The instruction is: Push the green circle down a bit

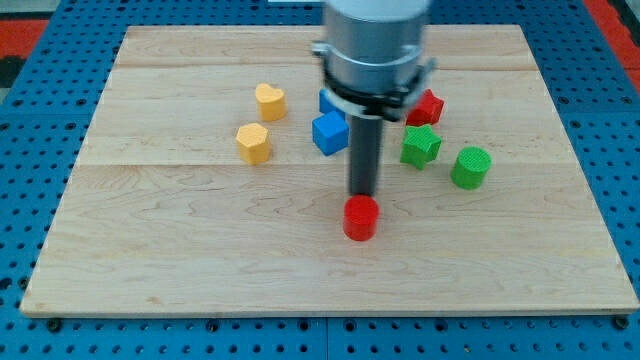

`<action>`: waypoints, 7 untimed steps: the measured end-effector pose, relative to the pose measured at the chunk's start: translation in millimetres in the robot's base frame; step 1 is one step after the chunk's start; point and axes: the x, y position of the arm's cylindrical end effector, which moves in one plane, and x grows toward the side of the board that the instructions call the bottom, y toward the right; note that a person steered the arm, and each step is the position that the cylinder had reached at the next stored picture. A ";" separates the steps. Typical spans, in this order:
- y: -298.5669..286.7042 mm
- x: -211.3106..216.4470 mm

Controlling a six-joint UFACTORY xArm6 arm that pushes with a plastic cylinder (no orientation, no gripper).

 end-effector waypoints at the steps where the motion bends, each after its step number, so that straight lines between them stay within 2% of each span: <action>1: 3.6 0.0; 2: 33.2 5.1; 4: 168.3 5.0; 5: 182.8 -10.2; 7: 175.1 -34.7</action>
